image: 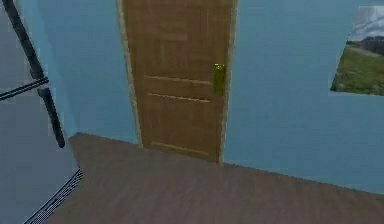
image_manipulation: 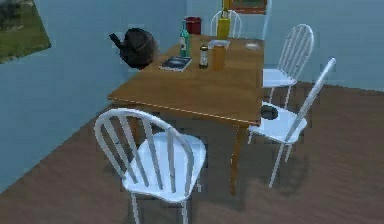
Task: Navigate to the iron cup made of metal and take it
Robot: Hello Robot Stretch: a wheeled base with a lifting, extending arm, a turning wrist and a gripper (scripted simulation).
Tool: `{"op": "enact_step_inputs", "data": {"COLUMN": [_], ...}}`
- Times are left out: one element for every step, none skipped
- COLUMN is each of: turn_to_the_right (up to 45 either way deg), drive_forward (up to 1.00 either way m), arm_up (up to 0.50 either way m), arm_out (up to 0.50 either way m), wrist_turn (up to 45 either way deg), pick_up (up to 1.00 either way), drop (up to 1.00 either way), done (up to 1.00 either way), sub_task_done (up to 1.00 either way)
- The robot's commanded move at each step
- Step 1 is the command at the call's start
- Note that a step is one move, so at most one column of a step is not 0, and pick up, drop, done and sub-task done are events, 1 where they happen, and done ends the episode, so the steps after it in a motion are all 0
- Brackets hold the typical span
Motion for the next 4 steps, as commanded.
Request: {"op": "enact_step_inputs", "data": {"turn_to_the_right": [18.0, 0.0, -45.0, -45.0], "drive_forward": [0.0, 0.3, 0.0, 0.0], "arm_up": [0.0, 0.0, 0.0, 0.0], "arm_out": [0.0, 0.0, 0.0, 0.0], "wrist_turn": [0.0, 0.0, 0.0, 0.0], "pick_up": [0.0, 0.0, 0.0, 0.0], "drop": [0.0, 0.0, 0.0, 0.0], "done": [0.0, 0.0, 0.0, 0.0], "sub_task_done": [0.0, 0.0, 0.0, 0.0]}}
